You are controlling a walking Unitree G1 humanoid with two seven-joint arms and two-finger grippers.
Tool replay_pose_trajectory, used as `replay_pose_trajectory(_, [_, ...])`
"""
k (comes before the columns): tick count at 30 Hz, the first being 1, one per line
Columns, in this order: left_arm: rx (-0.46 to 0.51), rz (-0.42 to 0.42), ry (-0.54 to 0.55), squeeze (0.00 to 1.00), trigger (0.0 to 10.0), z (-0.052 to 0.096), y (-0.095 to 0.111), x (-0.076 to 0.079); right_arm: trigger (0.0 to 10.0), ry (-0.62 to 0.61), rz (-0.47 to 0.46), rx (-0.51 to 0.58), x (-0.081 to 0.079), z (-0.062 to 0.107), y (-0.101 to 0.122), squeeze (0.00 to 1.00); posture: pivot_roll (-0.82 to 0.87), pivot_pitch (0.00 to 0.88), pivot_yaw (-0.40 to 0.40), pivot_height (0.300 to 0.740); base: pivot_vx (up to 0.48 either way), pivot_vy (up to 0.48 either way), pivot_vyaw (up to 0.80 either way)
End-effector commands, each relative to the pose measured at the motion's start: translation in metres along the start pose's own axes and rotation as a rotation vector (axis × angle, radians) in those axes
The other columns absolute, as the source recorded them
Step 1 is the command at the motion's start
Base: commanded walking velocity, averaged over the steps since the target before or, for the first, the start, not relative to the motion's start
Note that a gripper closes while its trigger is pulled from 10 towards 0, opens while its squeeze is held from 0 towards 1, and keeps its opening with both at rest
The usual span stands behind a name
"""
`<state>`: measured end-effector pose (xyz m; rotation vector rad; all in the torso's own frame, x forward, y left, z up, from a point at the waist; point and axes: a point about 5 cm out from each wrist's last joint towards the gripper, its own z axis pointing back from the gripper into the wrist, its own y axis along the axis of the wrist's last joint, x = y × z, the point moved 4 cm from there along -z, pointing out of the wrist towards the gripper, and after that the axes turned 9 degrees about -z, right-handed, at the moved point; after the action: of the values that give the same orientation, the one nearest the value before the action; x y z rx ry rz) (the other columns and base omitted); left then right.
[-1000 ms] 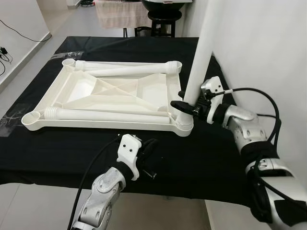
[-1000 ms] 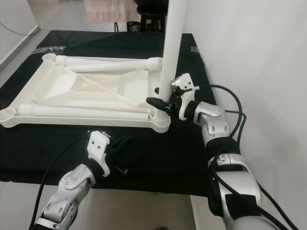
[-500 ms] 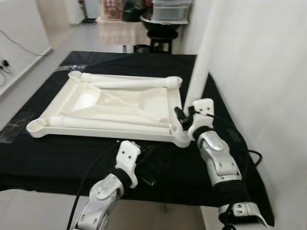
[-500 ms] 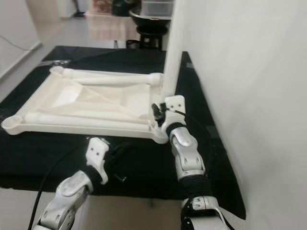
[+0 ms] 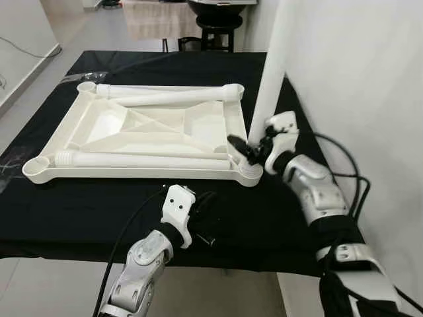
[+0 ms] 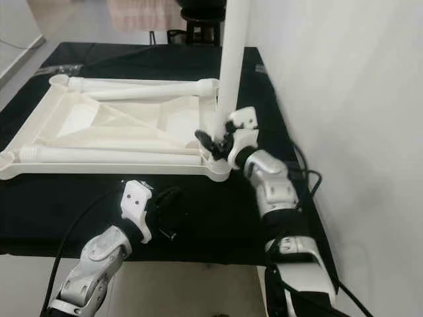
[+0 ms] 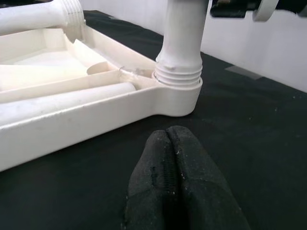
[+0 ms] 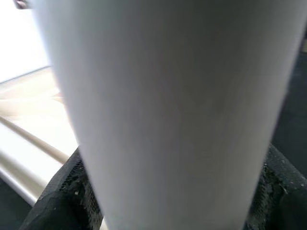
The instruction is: Building children table
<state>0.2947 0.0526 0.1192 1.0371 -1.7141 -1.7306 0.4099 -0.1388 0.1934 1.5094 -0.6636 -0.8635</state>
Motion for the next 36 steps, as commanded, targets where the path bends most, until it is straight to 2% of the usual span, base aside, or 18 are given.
replay_pose_trajectory(1, [-0.004, -0.017, 0.001, 0.00, 10.0, 0.002, -0.001, 0.003, 10.0, 0.079, 0.011, -0.001, 0.007, 0.006, 0.008, 0.00, 0.06, 0.063, -0.048, 0.740, 0.000, 0.000, 0.00])
replay_pose_trajectory(6, [0.007, -0.009, -0.014, 0.00, 10.0, 0.015, 0.004, 0.010, 10.0, 0.206, 0.053, -0.090, 0.007, 0.014, -0.001, 0.00, 0.06, 0.054, -0.046, 0.740, 0.000, 0.000, 0.00])
replay_pose_trajectory(10, [0.004, -0.021, -0.029, 0.00, 10.0, 0.023, 0.003, 0.016, 10.0, 0.234, 0.057, -0.118, 0.010, 0.017, -0.004, 0.00, 0.06, 0.055, -0.047, 0.740, 0.000, 0.000, 0.00])
replay_pose_trajectory(11, [0.005, -0.018, -0.022, 0.00, 10.0, 0.027, 0.002, 0.018, 4.4, 0.219, 0.056, -0.122, 0.014, 0.018, -0.004, 0.00, 0.07, 0.055, -0.052, 0.740, 0.000, 0.000, 0.00])
replay_pose_trajectory(12, [0.005, -0.018, -0.022, 0.00, 10.0, 0.027, 0.002, 0.018, 4.4, 0.219, 0.056, -0.122, 0.014, 0.018, -0.004, 0.00, 0.07, 0.055, -0.052, 0.740, 0.000, 0.000, 0.00])
replay_pose_trajectory(13, [0.008, -0.021, -0.015, 0.00, 10.0, 0.029, 0.002, 0.019, 0.0, 0.204, 0.047, -0.121, 0.018, 0.019, -0.003, 0.00, 0.07, 0.056, -0.053, 0.740, 0.000, 0.000, 0.00])
replay_pose_trajectory(23, [0.014, -0.015, 0.003, 0.00, 10.0, 0.029, 0.000, 0.018, 0.0, 0.205, 0.011, -0.124, 0.025, 0.029, -0.013, 0.00, 0.07, 0.064, -0.052, 0.740, 0.000, 0.000, 0.00])
replay_pose_trajectory(25, [0.010, -0.009, 0.017, 0.00, 10.0, 0.030, -0.001, 0.016, 0.0, 0.126, 0.016, -0.144, 0.034, 0.035, -0.026, 0.00, 0.07, 0.069, -0.051, 0.740, 0.000, 0.000, 0.00])
replay_pose_trajectory(27, [0.010, -0.009, 0.017, 0.00, 10.0, 0.030, -0.001, 0.016, 0.0, 0.126, 0.016, -0.144, 0.034, 0.035, -0.026, 0.00, 0.07, 0.069, -0.051, 0.740, 0.000, 0.000, 0.00])
replay_pose_trajectory(28, [0.009, -0.007, 0.023, 0.00, 10.0, 0.032, -0.001, 0.015, 0.0, 0.026, 0.018, -0.179, 0.040, 0.036, -0.039, 0.00, 0.06, 0.079, -0.048, 0.740, 0.000, 0.000, 0.00])
replay_pose_trajectory(29, [0.008, -0.007, 0.034, 0.00, 10.0, 0.035, -0.001, 0.012, 0.0, -0.184, -0.007, -0.218, 0.048, 0.035, -0.058, 0.00, 0.06, 0.092, -0.038, 0.740, 0.000, 0.000, 0.00])
replay_pose_trajectory(30, [0.008, -0.007, 0.034, 0.00, 10.0, 0.035, -0.001, 0.012, 0.0, -0.184, -0.007, -0.218, 0.048, 0.035, -0.058, 0.00, 0.06, 0.092, -0.038, 0.740, 0.000, 0.000, 0.00])
replay_pose_trajectory(31, [0.007, -0.007, 0.047, 0.00, 10.0, 0.037, -0.002, 0.010, 0.0, -0.310, -0.113, -0.210, 0.025, 0.031, -0.081, 0.00, 0.04, 0.098, -0.023, 0.740, 0.000, 0.000, 0.00])
replay_pose_trajectory(32, [0.008, -0.007, 0.056, 0.00, 10.0, 0.038, -0.001, 0.008, 0.0, -0.300, -0.153, -0.218, -0.006, 0.029, -0.094, 0.00, 0.04, 0.103, -0.021, 0.740, 0.000, 0.000, 0.00])
replay_pose_trajectory(33, [0.008, -0.008, 0.062, 0.00, 10.0, 0.039, -0.001, 0.007, 0.0, -0.293, -0.154, -0.190, -0.029, 0.029, -0.095, 0.00, 0.04, 0.106, -0.018, 0.740, 0.000, 0.000, 0.00])
replay_pose_trajectory(34, [0.008, -0.008, 0.062, 0.00, 10.0, 0.039, -0.001, 0.007, 0.0, -0.293, -0.154, -0.190, -0.029, 0.029, -0.095, 0.00, 0.04, 0.106, -0.018, 0.740, 0.000, 0.000, 0.00])
replay_pose_trajectory(35, [0.010, -0.003, 0.061, 0.00, 10.0, 0.039, -0.001, 0.007, 0.0, -0.251, -0.121, -0.195, -0.046, 0.027, -0.099, 0.00, 0.04, 0.099, -0.013, 0.740, 0.000, 0.000, 0.00])
replay_pose_trajectory(36, [0.010, -0.003, 0.061, 0.00, 10.0, 0.039, -0.001, 0.007, 0.0, -0.251, -0.121, -0.195, -0.046, 0.027, -0.099, 0.00, 0.04, 0.099, -0.013, 0.740, 0.000, 0.000, 0.00])
